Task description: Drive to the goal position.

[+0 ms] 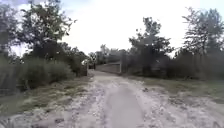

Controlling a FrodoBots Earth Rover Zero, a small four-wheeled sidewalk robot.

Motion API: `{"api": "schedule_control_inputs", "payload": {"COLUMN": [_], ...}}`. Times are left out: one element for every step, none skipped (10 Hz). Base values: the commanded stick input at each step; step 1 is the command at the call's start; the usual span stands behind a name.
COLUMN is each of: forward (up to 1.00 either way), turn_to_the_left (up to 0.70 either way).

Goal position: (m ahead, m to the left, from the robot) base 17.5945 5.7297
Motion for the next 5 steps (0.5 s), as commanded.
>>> {"api": "schedule_control_inputs", "payload": {"forward": [1.0,1.0,1.0,1.0,1.0], "turn_to_the_left": [0.27,0.19,0.0,0.0,0.0]}}
